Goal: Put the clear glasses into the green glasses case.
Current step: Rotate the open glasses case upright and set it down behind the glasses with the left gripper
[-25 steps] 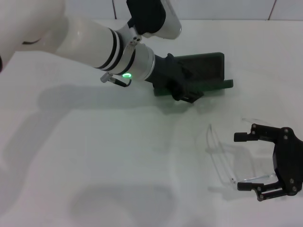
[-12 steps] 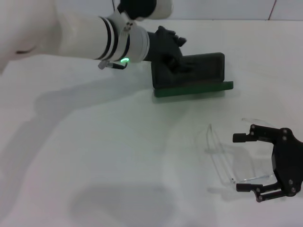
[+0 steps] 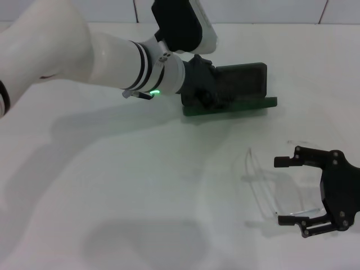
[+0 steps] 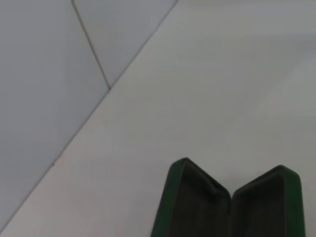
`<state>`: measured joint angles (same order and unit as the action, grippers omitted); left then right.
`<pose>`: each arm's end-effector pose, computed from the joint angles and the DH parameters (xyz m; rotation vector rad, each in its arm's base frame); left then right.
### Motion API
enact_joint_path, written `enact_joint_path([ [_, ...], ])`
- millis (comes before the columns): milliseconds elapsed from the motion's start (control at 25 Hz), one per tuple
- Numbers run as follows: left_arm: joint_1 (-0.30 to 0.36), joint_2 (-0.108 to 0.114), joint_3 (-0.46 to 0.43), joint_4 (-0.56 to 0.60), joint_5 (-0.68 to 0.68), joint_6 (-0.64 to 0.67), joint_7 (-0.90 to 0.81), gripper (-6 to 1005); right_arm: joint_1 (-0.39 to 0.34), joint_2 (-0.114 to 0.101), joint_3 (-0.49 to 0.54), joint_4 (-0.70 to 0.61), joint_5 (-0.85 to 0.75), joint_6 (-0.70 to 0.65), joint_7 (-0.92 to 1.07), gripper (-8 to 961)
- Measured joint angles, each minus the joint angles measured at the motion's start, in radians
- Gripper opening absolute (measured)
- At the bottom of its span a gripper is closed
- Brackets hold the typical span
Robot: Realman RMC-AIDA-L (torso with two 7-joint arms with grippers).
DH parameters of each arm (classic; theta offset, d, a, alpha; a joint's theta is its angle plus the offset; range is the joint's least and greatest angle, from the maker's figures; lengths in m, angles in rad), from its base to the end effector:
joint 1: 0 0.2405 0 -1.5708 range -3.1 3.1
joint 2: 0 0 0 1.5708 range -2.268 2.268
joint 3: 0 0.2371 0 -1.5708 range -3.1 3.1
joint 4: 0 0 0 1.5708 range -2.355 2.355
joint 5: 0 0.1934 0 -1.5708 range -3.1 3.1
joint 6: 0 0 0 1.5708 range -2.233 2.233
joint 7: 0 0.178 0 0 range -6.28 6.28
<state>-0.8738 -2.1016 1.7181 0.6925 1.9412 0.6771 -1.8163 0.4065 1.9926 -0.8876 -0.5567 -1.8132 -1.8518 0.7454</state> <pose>-0.1194 0.3978 -0.1336 -2.7275 -0.0984 0.0219 0.2266 0.2465 -0.0092 -2.8426 -0.2142 0.8925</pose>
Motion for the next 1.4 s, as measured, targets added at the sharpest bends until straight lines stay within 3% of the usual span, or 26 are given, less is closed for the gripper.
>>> enact_joint_path([
  [600,0.026,0.004,0.017,0.01,0.004,0.069,-0.001,622,0.008,-0.001,-0.003,0.001,0.0,0.009,0.006,803],
  [960,0.118,0.008,0.015,0.134,0.011,0.096,0.005,622,0.008,-0.003,-0.004,0.0,0.0,0.01,0.008,800],
  [1400,0.131,0.008,0.017,0.132,0.012,0.097,0.019,622,0.006,-0.004,0.0,-0.007,0.0,0.005,0.004,796],
])
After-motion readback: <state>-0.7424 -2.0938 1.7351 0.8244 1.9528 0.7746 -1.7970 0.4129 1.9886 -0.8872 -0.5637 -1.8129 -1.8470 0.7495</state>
